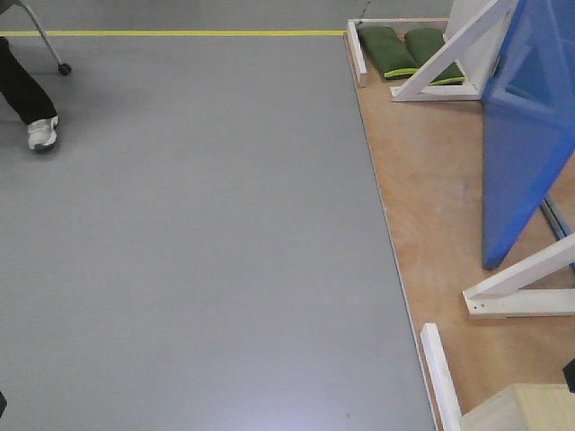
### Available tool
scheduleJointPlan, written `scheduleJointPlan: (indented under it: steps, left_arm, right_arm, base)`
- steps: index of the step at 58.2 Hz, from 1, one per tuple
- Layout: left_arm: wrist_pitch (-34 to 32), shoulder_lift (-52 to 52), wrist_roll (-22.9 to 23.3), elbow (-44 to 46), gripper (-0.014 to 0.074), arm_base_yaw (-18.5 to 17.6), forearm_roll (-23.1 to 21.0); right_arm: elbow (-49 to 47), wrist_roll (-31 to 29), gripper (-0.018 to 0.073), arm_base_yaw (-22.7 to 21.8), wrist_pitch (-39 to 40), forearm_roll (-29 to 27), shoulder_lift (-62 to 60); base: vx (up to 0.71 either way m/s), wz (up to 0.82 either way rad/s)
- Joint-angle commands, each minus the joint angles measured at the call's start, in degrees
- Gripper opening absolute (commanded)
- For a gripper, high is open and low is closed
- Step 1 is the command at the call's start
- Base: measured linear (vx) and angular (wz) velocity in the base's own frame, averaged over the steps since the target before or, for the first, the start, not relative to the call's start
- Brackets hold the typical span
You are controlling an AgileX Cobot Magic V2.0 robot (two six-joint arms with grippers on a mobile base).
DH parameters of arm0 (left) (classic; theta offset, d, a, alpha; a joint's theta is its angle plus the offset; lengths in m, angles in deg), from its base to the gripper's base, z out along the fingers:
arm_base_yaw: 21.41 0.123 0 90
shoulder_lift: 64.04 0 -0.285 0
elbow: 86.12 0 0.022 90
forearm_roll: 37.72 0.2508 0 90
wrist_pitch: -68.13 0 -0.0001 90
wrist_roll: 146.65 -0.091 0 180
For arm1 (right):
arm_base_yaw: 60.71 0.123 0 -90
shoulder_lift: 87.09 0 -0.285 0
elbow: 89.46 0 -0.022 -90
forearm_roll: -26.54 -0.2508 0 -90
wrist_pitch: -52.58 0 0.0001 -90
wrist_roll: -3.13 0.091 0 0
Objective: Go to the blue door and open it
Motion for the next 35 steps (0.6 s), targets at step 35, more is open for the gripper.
scheduleJointPlan:
  steps: [35]
  left_arm:
    - [-4.62, 0.9, 0.39, 1.55, 0.0073, 0.01, -0.15]
  right_arm:
    - [0.16, 0.03, 0.0011, -0.04, 4.83, 0.25, -0.98]
  base:
    - [0.43, 0.0]
